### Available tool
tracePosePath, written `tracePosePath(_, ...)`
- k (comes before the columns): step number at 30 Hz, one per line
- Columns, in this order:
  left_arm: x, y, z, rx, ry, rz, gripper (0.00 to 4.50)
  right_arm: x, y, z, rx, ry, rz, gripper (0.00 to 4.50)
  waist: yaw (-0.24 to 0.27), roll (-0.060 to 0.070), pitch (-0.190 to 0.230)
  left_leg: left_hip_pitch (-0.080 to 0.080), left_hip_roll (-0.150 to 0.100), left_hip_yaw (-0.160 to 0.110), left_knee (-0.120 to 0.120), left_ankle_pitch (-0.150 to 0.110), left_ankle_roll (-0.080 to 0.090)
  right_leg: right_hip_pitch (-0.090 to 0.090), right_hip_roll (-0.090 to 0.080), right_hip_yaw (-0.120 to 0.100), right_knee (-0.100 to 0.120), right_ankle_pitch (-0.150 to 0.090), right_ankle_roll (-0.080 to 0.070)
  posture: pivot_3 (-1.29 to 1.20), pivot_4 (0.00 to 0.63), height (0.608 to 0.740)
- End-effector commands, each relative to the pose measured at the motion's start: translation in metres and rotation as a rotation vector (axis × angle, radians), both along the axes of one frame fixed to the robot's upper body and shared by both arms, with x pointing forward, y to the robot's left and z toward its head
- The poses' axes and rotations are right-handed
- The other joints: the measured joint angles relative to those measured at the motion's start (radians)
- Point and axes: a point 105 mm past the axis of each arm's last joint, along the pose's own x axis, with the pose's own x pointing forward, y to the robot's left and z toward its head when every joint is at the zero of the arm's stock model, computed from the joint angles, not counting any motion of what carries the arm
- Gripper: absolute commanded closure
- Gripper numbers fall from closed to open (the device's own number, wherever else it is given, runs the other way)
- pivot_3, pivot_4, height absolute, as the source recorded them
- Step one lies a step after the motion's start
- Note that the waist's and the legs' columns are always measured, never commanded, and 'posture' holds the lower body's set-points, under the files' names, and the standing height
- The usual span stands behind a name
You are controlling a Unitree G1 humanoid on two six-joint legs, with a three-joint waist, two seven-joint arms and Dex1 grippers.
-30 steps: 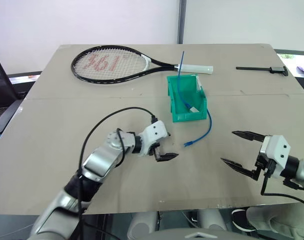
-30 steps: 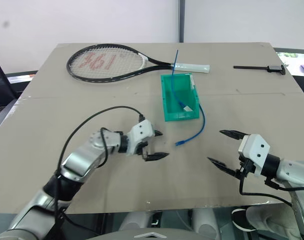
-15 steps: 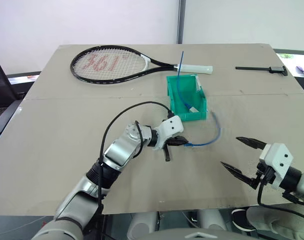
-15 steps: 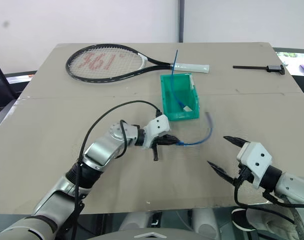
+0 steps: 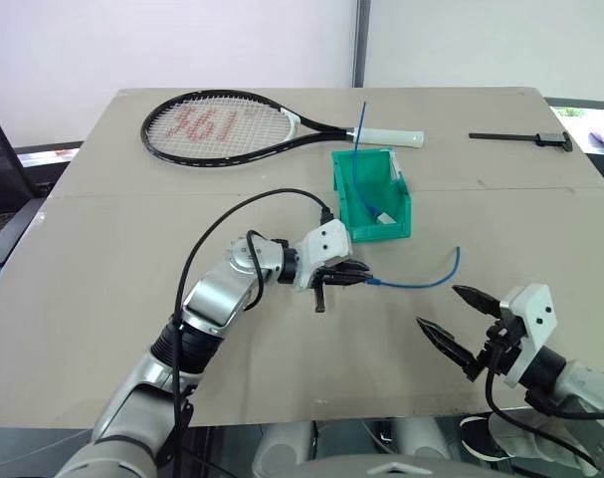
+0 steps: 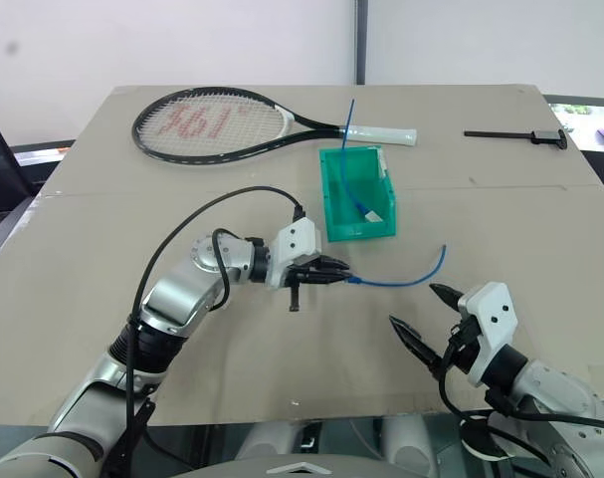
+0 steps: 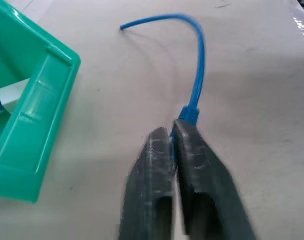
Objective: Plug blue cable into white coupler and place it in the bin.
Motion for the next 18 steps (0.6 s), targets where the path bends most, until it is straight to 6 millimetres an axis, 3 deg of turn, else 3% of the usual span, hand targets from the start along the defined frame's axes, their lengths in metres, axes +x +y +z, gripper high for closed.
tracePosePath(1,0.003,0.001,0.012,-0.038,-0.041,-0.003,2.17,-0.006,0.005,0.007,-0.007,-0.032,0.021,0.0,0.0,0.0,0.0,0.0,0.0,0.0,0.0,0.0,0.0,0.0,0.0,0.0,0.0,0.0,0.0,0.0,0.15,0.74)
tracePosePath(5,0.003,0.007,0.004,-0.004,-0.042,-0.048,0.48,-0.008,0.005,0.002,-0.023,-0.02,0.03,0.0,-0.001,0.0,0.0,0.0,0.0,0.0,0.0,0.0,0.0,0.0,0.0,0.0,0.0,0.0,0.0,0.0,0.15,0.74)
tracePosePath(8,0.005,0.015,-0.002,0.035,-0.059,-0.105,0.48,-0.008,0.006,0.001,-0.017,-0.019,0.028,0.0,-0.002,0.0,0.0,0.001,0.0,0.0,0.0,0.0,0.0,0.0,0.001,0.0,0.0,0.0,0.0,0.0,0.15,0.74)
tracePosePath(11,0.024,0.021,-0.008,0.1,-0.105,-0.116,0.48,-0.011,0.005,-0.002,-0.016,-0.015,0.03,0.0,0.002,0.0,0.0,0.001,0.0,0.0,0.0,0.0,0.0,0.0,0.001,0.0,0.0,0.0,0.0,0.0,0.15,0.74)
tracePosePath(15,0.042,0.018,-0.015,0.172,-0.14,-0.157,0.48,-0.019,0.0,-0.006,-0.064,-0.022,0.031,0.0,0.005,-0.001,0.0,-0.001,-0.001,-0.001,0.001,0.0,0.0,0.001,0.001,-0.001,0.0,0.0,0.0,0.0,0.15,0.74)
tracePosePath(18,0.044,0.014,-0.017,0.186,-0.139,-0.21,0.48,-0.021,-0.003,-0.006,-0.077,-0.032,0.014,0.0,-0.002,-0.001,-0.001,-0.001,-0.002,0.001,0.001,0.0,0.001,0.0,0.001,0.001,-0.001,0.002,0.005,0.0,0.15,0.74)
